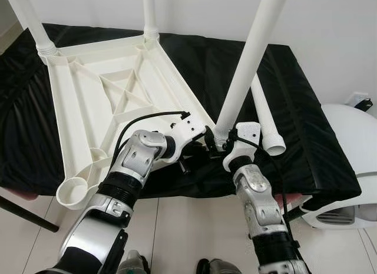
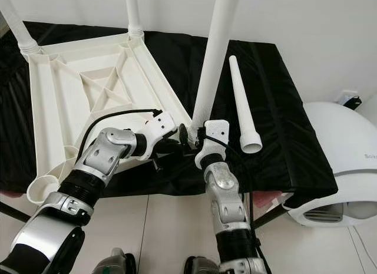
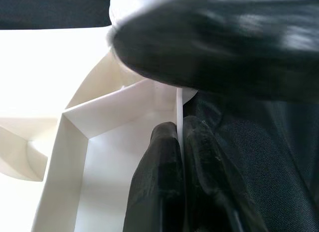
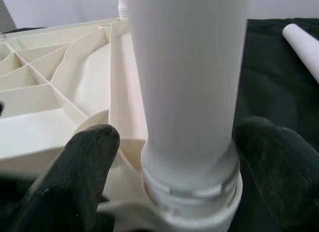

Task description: Building children table

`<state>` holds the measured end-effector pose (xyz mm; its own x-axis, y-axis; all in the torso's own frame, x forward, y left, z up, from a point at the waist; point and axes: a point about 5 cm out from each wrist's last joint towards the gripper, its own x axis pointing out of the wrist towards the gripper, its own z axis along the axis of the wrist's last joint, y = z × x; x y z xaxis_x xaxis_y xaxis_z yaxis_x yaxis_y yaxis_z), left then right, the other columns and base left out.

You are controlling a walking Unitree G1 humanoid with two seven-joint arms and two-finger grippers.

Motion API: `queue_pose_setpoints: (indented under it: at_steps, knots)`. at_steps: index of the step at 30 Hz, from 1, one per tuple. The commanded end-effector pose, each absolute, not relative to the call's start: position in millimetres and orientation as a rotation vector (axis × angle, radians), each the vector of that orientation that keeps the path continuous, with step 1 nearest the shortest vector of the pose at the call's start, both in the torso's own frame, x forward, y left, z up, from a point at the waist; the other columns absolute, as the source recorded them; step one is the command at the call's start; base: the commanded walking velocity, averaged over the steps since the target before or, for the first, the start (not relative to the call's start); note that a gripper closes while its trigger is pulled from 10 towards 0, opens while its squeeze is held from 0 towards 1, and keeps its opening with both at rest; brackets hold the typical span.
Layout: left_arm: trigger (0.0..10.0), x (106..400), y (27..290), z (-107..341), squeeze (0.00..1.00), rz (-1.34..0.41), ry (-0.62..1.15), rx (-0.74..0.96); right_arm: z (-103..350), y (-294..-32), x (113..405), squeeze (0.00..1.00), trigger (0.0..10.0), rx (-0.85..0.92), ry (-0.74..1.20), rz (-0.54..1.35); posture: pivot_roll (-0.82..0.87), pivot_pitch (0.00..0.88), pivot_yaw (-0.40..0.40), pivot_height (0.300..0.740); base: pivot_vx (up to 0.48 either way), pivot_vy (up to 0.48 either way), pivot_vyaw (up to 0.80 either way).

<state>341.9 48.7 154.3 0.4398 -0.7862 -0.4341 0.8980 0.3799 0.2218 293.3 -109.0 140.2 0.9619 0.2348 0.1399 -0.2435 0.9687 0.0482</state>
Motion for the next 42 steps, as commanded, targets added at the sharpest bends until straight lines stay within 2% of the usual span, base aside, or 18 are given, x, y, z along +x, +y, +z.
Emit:
queue_pose_setpoints:
  at_steps: [1, 5, 11, 21, 30, 31, 32, 37, 38, 39, 40, 42]
  knots:
    - [10.0, 347.3, 50.1, 151.9, 0.00, -0.957, 0.240, 0.434, 141.4, -113.8, 288.3, 0.00, 10.0, 0.080, -0.140, 0.262, 0.00, 0.057, -0.057, 0.740, 0.000, 0.000, 0.00]
    - [10.0, 347.4, 50.1, 151.8, 0.00, -0.957, 0.240, 0.433, 142.3, -115.5, 286.0, 0.00, 10.0, 0.084, -0.142, 0.274, 0.00, 0.057, -0.056, 0.740, 0.000, 0.000, 0.00]
    - [10.0, 351.3, 51.6, 152.2, 0.00, -0.954, 0.242, 0.440, 143.1, -136.9, 257.9, 0.00, 10.0, 0.072, -0.218, 0.388, -0.03, 0.054, -0.039, 0.740, 0.000, 0.000, 0.00]
    - [10.0, 359.1, 56.7, 149.1, 0.00, -0.931, 0.262, 0.454, 133.0, -162.5, 233.7, 0.00, 10.0, 0.037, -0.197, 0.310, -0.06, 0.063, -0.018, 0.740, 0.000, 0.000, 0.00]
    - [10.0, 361.0, 55.0, 147.6, 0.00, -0.926, 0.268, 0.440, 133.3, -162.8, 226.3, 0.00, 10.0, 0.052, -0.205, 0.307, -0.08, 0.068, -0.013, 0.740, 0.000, 0.000, 0.00]
    - [10.0, 361.4, 54.8, 147.9, 0.07, -0.926, 0.268, 0.435, 133.3, -163.2, 226.2, 0.00, 10.0, 0.054, -0.206, 0.304, -0.08, 0.069, -0.013, 0.740, 0.000, 0.000, 0.00]
    - [10.0, 362.1, 54.9, 148.9, 1.00, -0.925, 0.270, 0.420, 133.7, -163.1, 226.4, 0.00, 10.0, 0.053, -0.210, 0.306, -0.08, 0.069, -0.012, 0.740, 0.000, 0.000, 0.00]
    - [10.0, 363.8, 55.3, 150.4, 1.00, -0.919, 0.269, 0.415, 134.2, -162.7, 226.9, 0.00, 10.0, 0.055, -0.213, 0.306, -0.07, 0.069, -0.012, 0.740, 0.000, 0.000, 0.00]
    - [10.0, 365.5, 55.1, 150.4, 0.53, -0.914, 0.266, 0.436, 134.7, -161.7, 227.6, 0.00, 10.0, 0.056, -0.214, 0.307, -0.07, 0.068, -0.011, 0.740, 0.000, 0.000, 0.00]
    - [10.0, 365.5, 55.1, 150.4, 0.53, -0.914, 0.266, 0.436, 134.7, -161.7, 227.6, 0.00, 10.0, 0.056, -0.214, 0.307, -0.07, 0.068, -0.011, 0.740, 0.000, 0.000, 0.00]
    - [10.0, 365.9, 54.6, 150.3, 0.00, -0.915, 0.265, 0.442, 135.2, -161.8, 228.2, 0.00, 10.0, 0.057, -0.214, 0.305, -0.07, 0.068, -0.009, 0.740, 0.000, 0.000, 0.00]
    - [10.0, 366.0, 54.1, 150.2, 0.00, -0.917, 0.264, 0.443, 135.5, -161.9, 228.5, 0.00, 10.0, 0.057, -0.215, 0.304, -0.07, 0.068, -0.009, 0.740, 0.000, 0.000, 0.00]
